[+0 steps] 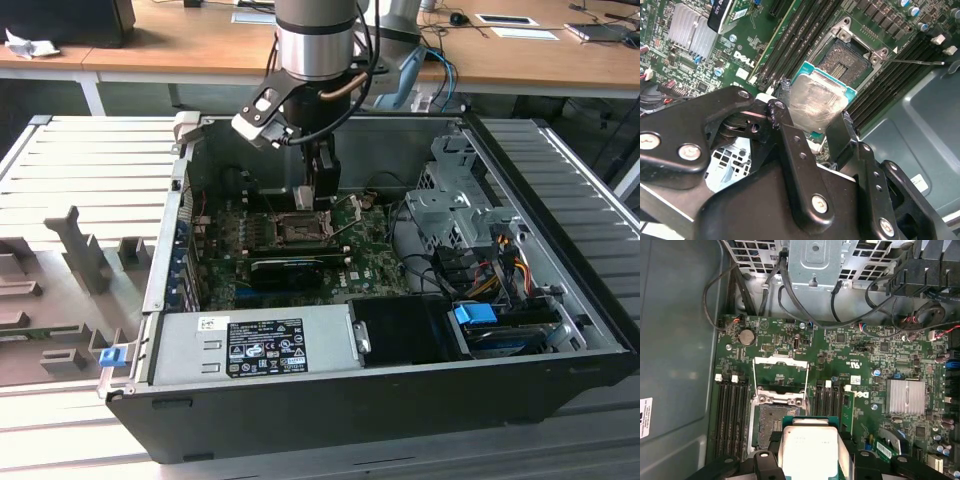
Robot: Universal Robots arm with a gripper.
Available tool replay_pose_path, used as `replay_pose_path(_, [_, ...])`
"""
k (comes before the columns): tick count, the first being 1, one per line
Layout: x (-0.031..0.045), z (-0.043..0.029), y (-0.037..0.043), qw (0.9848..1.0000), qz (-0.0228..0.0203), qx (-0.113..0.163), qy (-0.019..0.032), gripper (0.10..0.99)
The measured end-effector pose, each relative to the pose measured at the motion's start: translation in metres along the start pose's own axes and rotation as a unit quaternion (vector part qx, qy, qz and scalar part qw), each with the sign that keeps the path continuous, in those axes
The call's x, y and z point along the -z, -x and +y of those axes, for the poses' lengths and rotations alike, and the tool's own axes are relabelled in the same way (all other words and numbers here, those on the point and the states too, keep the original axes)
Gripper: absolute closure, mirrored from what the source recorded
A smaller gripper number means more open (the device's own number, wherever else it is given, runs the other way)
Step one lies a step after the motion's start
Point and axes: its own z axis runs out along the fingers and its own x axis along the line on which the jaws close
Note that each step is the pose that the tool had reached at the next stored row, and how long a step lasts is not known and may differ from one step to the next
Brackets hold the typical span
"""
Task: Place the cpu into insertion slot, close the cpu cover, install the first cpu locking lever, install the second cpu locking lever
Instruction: 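Place the cpu into insertion slot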
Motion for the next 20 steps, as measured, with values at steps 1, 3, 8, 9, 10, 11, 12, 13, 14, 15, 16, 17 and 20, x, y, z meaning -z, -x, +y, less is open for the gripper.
replay_pose_path(1, [-0.0004, 0.0, 0.0, 1.0, 0.0, 0.0, 0.0, 0.557])
replay_pose_path(3, [-0.0011, -0.0001, 0.0, 1.0, -0.0001, 0.0, 0.0, 0.557])
replay_pose_path(8, [-0.0032, -0.0002, 0.0, 1.0, -0.0001, 0.0, 0.0001, 0.557])
replay_pose_path(9, [-0.0036, -0.0004, 0.0, 1.0, -0.0019, 0.0, -0.0001, 0.557])
replay_pose_path(10, [-0.0045, -0.0004, 0.0, 1.0, -0.0031, 0.0, -0.0002, 0.557])
replay_pose_path(11, [-0.0051, -0.0004, 0.0, 1.0, -0.0033, 0.0, -0.0002, 0.557])
replay_pose_path(12, [-0.0055, -0.0004, 0.0001, 1.0, -0.0035, -0.001, -0.0003, 0.557])
replay_pose_path(13, [-0.0056, -0.0004, 0.0001, 1.0, -0.0037, -0.001, -0.0003, 0.557])
replay_pose_path(14, [-0.006, -0.0004, 0.0, 1.0, -0.0035, -0.001, -0.0002, 0.557])
replay_pose_path(15, [-0.0075, -0.0006, 0.0, 1.0, -0.0034, -0.001, -0.0002, 0.557])
replay_pose_path(16, [-0.0095, -0.0007, 0.0001, 1.0, -0.0035, -0.001, -0.0002, 0.557])
replay_pose_path(17, [-0.0115, -0.0009, 0.0001, 1.0, -0.0035, -0.001, -0.0002, 0.557])
replay_pose_path(20, [-0.0225, -0.0019, -0.0005, 1.0, -0.0037, -0.002, -0.0002, 0.557])
